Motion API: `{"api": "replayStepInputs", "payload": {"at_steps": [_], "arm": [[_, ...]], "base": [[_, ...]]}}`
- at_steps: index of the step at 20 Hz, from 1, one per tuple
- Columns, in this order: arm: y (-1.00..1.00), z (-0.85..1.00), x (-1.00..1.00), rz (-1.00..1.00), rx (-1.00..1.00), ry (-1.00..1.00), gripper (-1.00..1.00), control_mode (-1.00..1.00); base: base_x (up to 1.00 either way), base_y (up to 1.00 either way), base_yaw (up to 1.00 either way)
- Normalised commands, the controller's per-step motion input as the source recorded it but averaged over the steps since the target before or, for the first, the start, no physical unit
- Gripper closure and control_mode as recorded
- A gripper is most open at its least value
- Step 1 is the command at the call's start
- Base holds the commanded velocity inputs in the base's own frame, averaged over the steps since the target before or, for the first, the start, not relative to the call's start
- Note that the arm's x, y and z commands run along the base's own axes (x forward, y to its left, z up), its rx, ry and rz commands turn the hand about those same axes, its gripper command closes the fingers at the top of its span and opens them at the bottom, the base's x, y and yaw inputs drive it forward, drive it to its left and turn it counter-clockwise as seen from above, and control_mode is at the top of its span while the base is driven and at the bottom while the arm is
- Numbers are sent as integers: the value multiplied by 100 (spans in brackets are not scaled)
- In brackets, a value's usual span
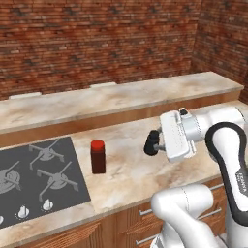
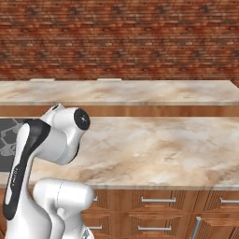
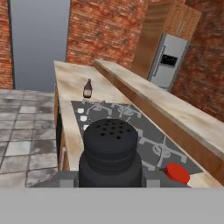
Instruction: Collect the paprika, ketchup, and shaker from the cabinet and place them next to the stove.
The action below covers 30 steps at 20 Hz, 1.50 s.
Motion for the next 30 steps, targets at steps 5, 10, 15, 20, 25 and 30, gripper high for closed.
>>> {"api": "replayStepInputs", "payload": {"at_steps": [5,10,15,20,25,30], "arm": [[44,-54,0,20,-11,6,100,-100],[13,-49,-1,34,0,0,100,-100],[0,-41,-3,36,5,1,100,-100],[17,-40,5,21,1,4,100,-100],[21,-38,14,9,0,1,100,-100],[4,-33,8,1,0,0,100,-100]], "base": [[0,0,0],[0,0,0],[0,0,0],[0,0,0],[0,0,0],[0,0,0]]}}
